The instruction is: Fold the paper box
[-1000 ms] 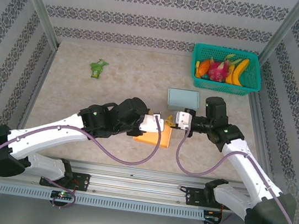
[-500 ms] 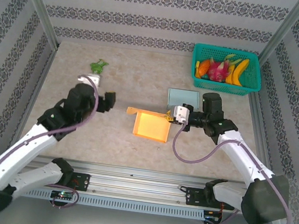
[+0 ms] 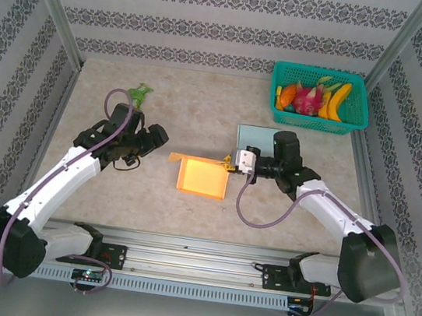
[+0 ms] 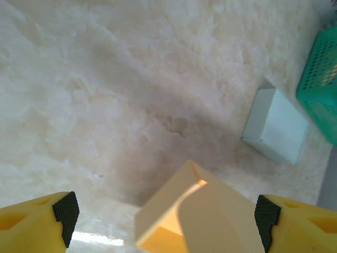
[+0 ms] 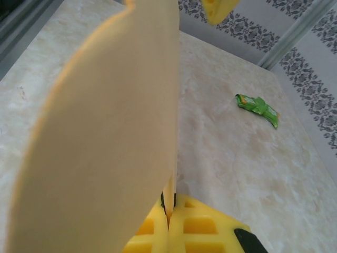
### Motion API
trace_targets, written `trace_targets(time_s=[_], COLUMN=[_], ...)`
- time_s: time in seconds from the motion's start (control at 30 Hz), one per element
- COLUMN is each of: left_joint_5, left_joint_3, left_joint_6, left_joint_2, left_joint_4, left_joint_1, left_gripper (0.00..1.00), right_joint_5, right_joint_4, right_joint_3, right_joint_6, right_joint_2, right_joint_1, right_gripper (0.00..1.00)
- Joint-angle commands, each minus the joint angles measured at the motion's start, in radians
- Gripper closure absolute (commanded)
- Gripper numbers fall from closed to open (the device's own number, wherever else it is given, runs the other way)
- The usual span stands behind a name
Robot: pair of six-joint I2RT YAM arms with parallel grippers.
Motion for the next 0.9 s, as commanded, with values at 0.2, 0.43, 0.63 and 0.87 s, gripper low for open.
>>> trace_targets(time_s=[0.2, 0.43, 0.63, 0.87], left_joint_5=[-0.053, -0.098, -0.079, -0.093], left_joint_3=[-0.006, 0.064, 0.077, 0.118], left_joint_6=[-0.227, -0.229, -0.246, -0.239], left_joint_2=[-0.025, 0.068, 0.145, 0.214], left_joint_4=[-0.041, -0.035, 0.010, 0.016], left_joint_1=[-0.119, -0.191, -0.242, -0.285], left_gripper=[0.11, 0.11, 0.12, 0.17], right_joint_5=[-0.049, -0.050, -0.027, -0.009], right_joint_4=[0.155, 0.167, 0.189, 0.197], right_joint_3=[-0.034, -0.046, -0.056, -0.070], right_joint_6=[0.042, 0.048, 0.051, 0.044], right_joint_2=[0.054, 0.047, 0.056, 0.060], right_joint_1=[0.021, 0.028, 0.040, 0.051], right_gripper=[1.00, 1.00, 1.00, 1.00])
